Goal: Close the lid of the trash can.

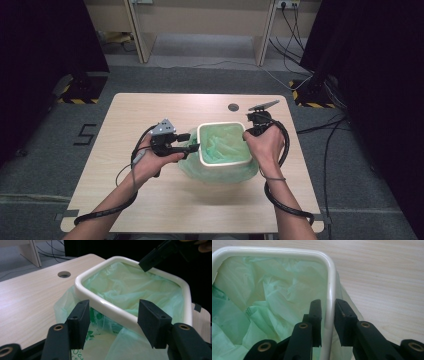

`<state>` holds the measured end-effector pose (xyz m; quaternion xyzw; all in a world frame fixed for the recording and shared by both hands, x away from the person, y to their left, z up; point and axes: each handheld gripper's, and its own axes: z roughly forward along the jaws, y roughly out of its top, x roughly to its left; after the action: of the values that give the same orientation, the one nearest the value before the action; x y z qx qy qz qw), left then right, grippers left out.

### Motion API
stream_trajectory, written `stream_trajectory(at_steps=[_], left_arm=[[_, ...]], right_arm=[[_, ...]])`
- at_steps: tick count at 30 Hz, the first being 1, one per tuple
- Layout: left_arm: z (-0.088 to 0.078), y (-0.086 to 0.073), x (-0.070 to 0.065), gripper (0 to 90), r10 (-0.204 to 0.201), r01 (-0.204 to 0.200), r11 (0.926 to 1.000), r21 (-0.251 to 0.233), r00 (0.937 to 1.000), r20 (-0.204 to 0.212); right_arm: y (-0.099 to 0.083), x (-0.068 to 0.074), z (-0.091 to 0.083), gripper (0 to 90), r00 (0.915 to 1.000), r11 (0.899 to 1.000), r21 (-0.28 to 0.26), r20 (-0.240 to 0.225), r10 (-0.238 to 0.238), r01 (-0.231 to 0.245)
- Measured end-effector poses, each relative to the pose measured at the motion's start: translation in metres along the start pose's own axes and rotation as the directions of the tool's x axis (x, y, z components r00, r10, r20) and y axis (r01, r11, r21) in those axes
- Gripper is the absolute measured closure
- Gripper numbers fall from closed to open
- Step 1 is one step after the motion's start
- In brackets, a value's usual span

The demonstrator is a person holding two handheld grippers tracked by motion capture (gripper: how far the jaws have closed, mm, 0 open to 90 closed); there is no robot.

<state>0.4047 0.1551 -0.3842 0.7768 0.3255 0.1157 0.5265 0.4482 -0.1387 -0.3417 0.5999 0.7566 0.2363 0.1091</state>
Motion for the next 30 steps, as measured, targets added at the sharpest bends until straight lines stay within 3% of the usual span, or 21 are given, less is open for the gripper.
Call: stream_trajectory(at_steps=[5,16,26,30], left_arm=[[-0.001,0.003,-0.003,41.8,0.005,-0.005,0.9999,-0.010,1.0000,0.003],[0.013,0.001,-0.004,42.3,0.021,-0.021,0.9993,0.031,0.9996,-0.018],[0.023,0.003,-0.002,47.4,0.027,-0.026,0.9986,0.046,0.9996,-0.012],[0.028,0.003,-0.001,47.5,0.050,-0.048,0.9975,0.052,0.9984,-0.028]], right_arm=[[-0.006,-0.001,-0.002,75.4,0.9999,1.000,-0.003,-0.010,-0.005,0.005],[-0.015,0.000,-0.003,75.9,0.9998,1.000,0.001,-0.008,-0.017,0.017],[-0.019,0.001,-0.004,77.7,0.9998,1.000,-0.005,0.000,-0.020,0.020],[-0.021,0.001,-0.004,77.7,0.9999,1.000,-0.007,-0.001,-0.014,0.014]])
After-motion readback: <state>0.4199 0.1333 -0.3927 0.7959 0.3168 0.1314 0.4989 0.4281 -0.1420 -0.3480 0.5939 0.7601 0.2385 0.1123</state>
